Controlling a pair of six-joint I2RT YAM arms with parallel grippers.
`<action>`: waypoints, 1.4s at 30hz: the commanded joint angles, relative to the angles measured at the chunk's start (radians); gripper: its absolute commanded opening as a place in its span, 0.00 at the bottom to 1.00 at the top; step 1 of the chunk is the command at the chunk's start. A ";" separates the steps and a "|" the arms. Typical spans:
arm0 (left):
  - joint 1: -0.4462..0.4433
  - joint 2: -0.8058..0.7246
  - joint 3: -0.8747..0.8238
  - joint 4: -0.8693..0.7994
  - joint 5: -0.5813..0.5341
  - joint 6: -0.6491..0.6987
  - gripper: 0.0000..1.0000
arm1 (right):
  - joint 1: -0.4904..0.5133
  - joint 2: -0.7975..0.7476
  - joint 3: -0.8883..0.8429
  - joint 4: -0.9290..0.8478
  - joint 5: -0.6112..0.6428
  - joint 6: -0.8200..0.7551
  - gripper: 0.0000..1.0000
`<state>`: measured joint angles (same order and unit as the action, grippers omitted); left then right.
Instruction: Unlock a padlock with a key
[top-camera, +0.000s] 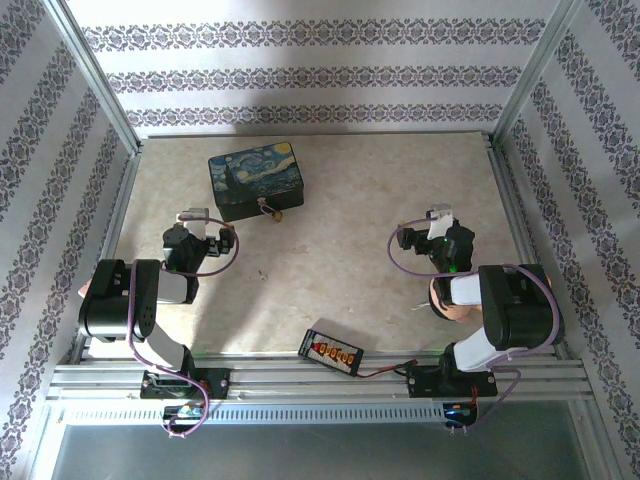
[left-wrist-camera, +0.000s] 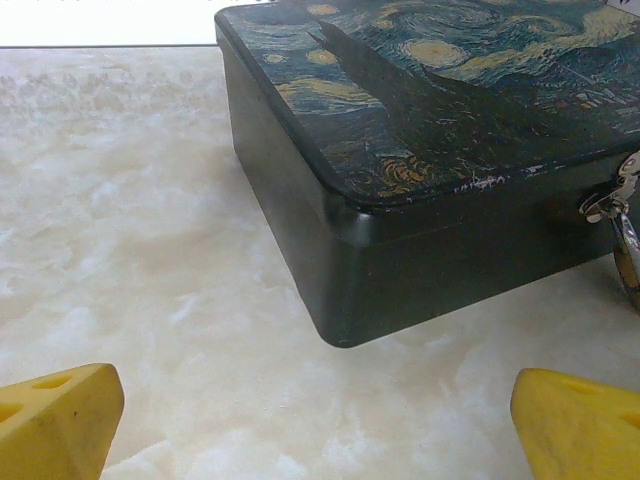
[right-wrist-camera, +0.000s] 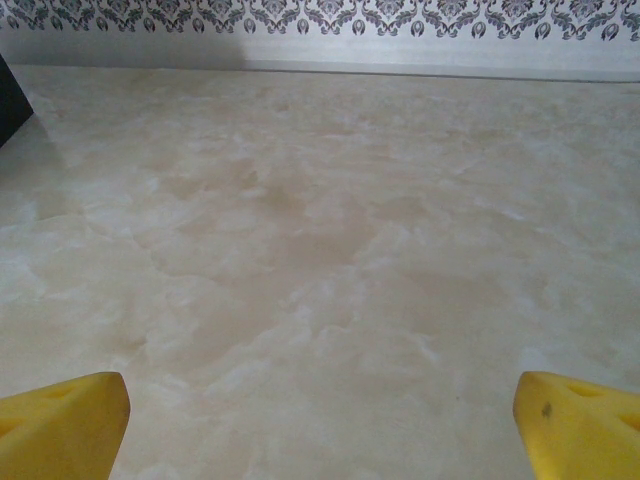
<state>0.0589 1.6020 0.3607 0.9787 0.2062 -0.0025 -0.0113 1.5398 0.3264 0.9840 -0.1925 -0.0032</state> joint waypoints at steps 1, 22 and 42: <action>-0.010 -0.008 0.017 -0.006 0.016 0.017 0.99 | -0.007 -0.006 0.011 0.022 0.004 0.011 0.98; -0.010 -0.008 0.017 -0.009 0.019 0.014 0.99 | -0.009 -0.006 0.011 0.016 -0.002 0.013 0.98; -0.008 -0.178 0.045 -0.195 -0.075 -0.018 0.99 | -0.007 -0.197 0.107 -0.287 0.090 0.041 0.98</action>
<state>0.0589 1.4776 0.3744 0.8707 0.1799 -0.0040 -0.0113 1.4033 0.4034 0.7990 -0.1368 0.0216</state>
